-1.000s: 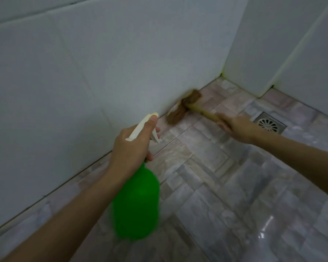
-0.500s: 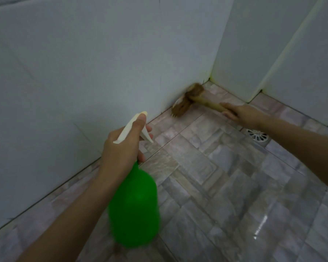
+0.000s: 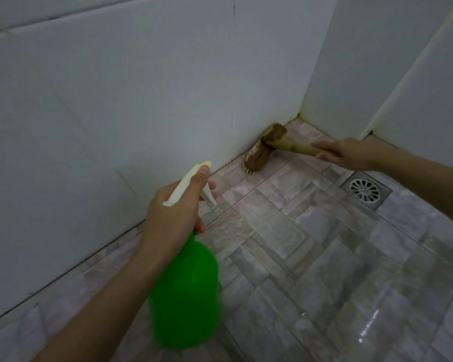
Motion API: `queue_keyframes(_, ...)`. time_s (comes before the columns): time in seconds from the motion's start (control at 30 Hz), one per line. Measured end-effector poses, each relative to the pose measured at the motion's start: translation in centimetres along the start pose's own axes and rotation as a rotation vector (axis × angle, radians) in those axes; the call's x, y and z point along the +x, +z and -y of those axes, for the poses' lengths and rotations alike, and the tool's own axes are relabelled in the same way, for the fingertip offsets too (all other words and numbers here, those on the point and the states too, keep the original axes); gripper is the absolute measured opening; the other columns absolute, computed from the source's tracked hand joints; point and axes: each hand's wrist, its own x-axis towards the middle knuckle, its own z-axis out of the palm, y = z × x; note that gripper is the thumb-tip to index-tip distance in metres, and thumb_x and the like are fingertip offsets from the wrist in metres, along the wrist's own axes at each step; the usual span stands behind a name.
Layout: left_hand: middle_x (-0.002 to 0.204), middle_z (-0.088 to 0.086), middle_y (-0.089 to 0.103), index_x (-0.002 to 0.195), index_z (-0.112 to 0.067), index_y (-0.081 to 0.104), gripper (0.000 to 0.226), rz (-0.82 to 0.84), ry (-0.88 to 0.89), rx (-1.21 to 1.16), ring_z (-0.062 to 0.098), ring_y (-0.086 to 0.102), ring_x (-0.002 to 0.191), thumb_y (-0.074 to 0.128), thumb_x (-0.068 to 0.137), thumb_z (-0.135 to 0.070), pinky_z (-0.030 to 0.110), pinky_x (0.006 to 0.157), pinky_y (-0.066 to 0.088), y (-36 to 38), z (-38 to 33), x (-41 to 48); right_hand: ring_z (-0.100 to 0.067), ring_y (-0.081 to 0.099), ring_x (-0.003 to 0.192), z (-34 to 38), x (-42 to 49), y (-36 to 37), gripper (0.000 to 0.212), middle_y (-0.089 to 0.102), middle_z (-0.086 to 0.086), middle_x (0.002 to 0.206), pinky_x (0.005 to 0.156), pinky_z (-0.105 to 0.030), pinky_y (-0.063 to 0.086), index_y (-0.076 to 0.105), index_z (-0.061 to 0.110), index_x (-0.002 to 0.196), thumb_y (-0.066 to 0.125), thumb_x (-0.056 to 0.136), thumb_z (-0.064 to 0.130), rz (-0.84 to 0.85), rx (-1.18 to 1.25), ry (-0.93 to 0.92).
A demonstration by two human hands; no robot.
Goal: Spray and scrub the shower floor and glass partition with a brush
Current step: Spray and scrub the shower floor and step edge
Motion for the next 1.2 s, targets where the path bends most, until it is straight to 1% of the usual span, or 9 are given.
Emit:
queue_keyframes(0.17, 0.087, 0.014, 0.078, 0.077, -0.034, 0.079, 0.057, 0.022, -0.026, 0.025, 0.023, 0.058, 0.045, 0.051, 0.069, -0.083, 0.040, 0.060, 0.052, -1.1, -0.1, -1.2, -0.037, 0.058, 0.108, 2.3, -0.6, 1.1, 0.046, 0.061, -0.023, 0.122, 0.087, -0.036, 0.044, 0.042, 0.012, 0.142, 0.041, 0.101, 0.033, -0.113, 0.062, 0.112)
queue_keyframes(0.23, 0.089, 0.022, 0.076, 0.079, -0.032, 0.080, 0.058, 0.027, -0.025, 0.016, 0.022, 0.055, 0.042, 0.053, 0.069, -0.082, 0.038, 0.059, 0.049, -1.7, 0.0, -1.8, -0.035, 0.061, 0.100, 5.3, -2.2, 2.9, 0.046, 0.064, -0.022, 0.114, 0.080, -0.037, 0.046, 0.042, 0.013, 0.142, 0.038, 0.101, 0.035, -0.083, 0.053, 0.019)
queue_keyframes(0.33, 0.090, 0.023, 0.076, 0.080, -0.035, 0.080, 0.053, 0.018, -0.029, 0.008, 0.024, 0.055, 0.045, 0.055, 0.070, -0.080, 0.038, 0.060, 0.048, -2.9, 0.0, -2.8, -0.030, 0.062, 0.085, 8.4, -4.8, 5.1, 0.047, 0.067, -0.015, 0.103, 0.069, -0.034, 0.047, 0.037, 0.022, 0.145, 0.037, 0.101, 0.041, -0.029, 0.047, -0.112)
queue_keyframes(0.5, 0.091, 0.004, 0.081, 0.079, -0.044, 0.080, 0.038, -0.030, -0.033, 0.001, 0.031, 0.063, 0.055, 0.057, 0.076, -0.075, 0.032, 0.055, 0.045, -7.0, 0.8, -5.6, -0.036, 0.061, 0.086, 13.4, -6.3, 6.5, 0.038, 0.062, -0.022, 0.100, 0.065, -0.036, 0.043, 0.042, 0.011, 0.132, 0.034, 0.102, 0.034, -0.136, 0.188, 0.167)
queue_keyframes(0.67, 0.089, 0.018, 0.079, 0.086, -0.043, 0.081, 0.048, -0.126, -0.029, 0.035, 0.043, 0.069, 0.069, 0.056, 0.072, -0.081, 0.038, 0.060, 0.049, -12.3, 2.6, -9.1, -0.031, 0.058, 0.075, 20.9, -9.4, 9.3, 0.049, 0.063, -0.019, 0.095, 0.060, -0.033, 0.040, 0.025, 0.023, 0.148, 0.030, 0.102, 0.041, -0.016, 0.045, -0.086)
queue_keyframes(0.8, 0.085, 0.001, 0.081, 0.078, -0.041, 0.081, 0.048, -0.216, -0.066, 0.027, 0.044, 0.063, 0.060, 0.055, 0.071, -0.081, 0.039, 0.058, 0.049, -16.7, 4.3, -13.1, -0.036, 0.060, 0.085, 24.6, -10.7, 9.4, 0.042, 0.062, -0.022, 0.103, 0.065, -0.038, 0.044, 0.033, 0.011, 0.139, 0.030, 0.103, 0.033, -0.078, 0.197, 0.162)
queue_keyframes(0.97, 0.089, 0.026, 0.075, 0.080, -0.029, 0.079, 0.051, -0.247, -0.099, 0.080, 0.023, 0.060, 0.043, 0.056, 0.080, -0.075, 0.029, 0.054, 0.048, -19.8, 6.1, -16.9, -0.037, 0.062, 0.086, 33.3, -14.0, 12.8, 0.052, 0.064, -0.022, 0.102, 0.062, -0.036, 0.039, 0.020, 0.015, 0.150, 0.031, 0.103, 0.034, 0.023, 0.110, -0.109)
queue_keyframes(1.1, 0.089, 0.014, 0.079, 0.080, -0.035, 0.080, 0.046, -0.293, -0.121, 0.061, 0.040, 0.073, 0.078, 0.058, 0.079, -0.075, 0.034, 0.054, 0.049, -22.5, 7.0, -19.5, -0.039, 0.062, 0.091, 34.8, -15.3, 12.3, 0.053, 0.063, -0.024, 0.110, 0.074, -0.044, 0.050, 0.014, 0.014, 0.151, 0.029, 0.103, 0.027, -0.031, 0.200, 0.100)
queue_keyframes(1.2, 0.092, 0.012, 0.079, 0.080, -0.046, 0.079, 0.037, -0.326, -0.113, 0.048, 0.045, 0.073, 0.091, 0.058, 0.076, -0.076, 0.035, 0.057, 0.047, -24.4, 7.5, -20.9, -0.035, 0.062, 0.088, 40.6, -18.4, 12.8, 0.059, 0.063, -0.022, 0.107, 0.072, -0.041, 0.047, 0.002, 0.019, 0.154, 0.028, 0.101, 0.015, 0.052, 0.156, -0.031)
